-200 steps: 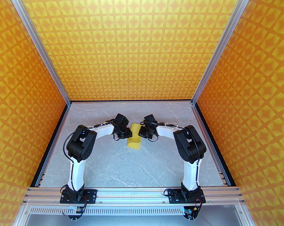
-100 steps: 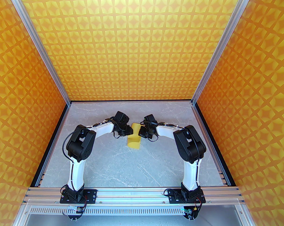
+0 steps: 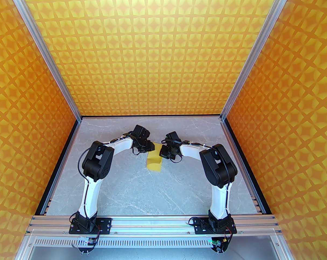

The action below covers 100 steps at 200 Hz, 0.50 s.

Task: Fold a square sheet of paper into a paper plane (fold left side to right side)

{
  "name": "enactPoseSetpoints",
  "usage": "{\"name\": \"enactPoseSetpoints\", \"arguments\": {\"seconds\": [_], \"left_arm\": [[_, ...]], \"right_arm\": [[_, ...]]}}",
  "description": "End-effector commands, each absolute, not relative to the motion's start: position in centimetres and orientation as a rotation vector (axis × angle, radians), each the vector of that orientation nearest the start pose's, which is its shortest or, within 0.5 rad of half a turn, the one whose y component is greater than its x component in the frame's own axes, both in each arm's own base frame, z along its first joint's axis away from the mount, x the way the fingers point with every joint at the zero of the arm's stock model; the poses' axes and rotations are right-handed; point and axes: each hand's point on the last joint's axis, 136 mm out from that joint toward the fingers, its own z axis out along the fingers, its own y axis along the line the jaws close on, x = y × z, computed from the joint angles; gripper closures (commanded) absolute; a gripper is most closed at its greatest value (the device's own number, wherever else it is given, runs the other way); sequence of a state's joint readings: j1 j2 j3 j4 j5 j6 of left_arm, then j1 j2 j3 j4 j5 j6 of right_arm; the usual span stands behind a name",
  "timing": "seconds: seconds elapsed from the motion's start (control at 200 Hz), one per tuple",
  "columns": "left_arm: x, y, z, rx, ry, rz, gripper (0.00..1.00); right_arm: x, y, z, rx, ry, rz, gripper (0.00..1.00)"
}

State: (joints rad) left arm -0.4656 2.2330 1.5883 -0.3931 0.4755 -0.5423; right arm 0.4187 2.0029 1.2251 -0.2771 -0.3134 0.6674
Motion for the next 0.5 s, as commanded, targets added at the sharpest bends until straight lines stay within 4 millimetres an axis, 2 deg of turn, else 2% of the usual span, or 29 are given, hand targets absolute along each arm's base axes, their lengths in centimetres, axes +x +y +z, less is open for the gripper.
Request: {"name": "enactPoseSetpoints", "arguments": {"seconds": [0.0,0.095,0.165,0.375,0.495], "left_arm": [[44.2,-30.1,2.3,0.099,2.766,-0.900,0.74],[43.9,-29.9,1.7,0.097,2.781,-0.885,0.74],[43.9,-29.9,2.0,0.095,2.779,-0.887,0.74],[45.8,-31.0,6.5,0.095,2.669,-0.966,0.73],[46.8,-31.6,7.3,0.092,2.642,-1.003,0.73]], "right_arm": [[38.4,22.1,-1.5,0.251,2.866,0.617,1.00],[38.5,22.1,-1.4,0.248,2.862,0.617,1.00],[38.5,22.1,-1.3,0.248,2.862,0.617,1.00],[38.5,22.1,-1.3,0.248,2.862,0.619,1.00],[38.4,22.1,-1.5,0.249,2.865,0.617,1.00]]}}
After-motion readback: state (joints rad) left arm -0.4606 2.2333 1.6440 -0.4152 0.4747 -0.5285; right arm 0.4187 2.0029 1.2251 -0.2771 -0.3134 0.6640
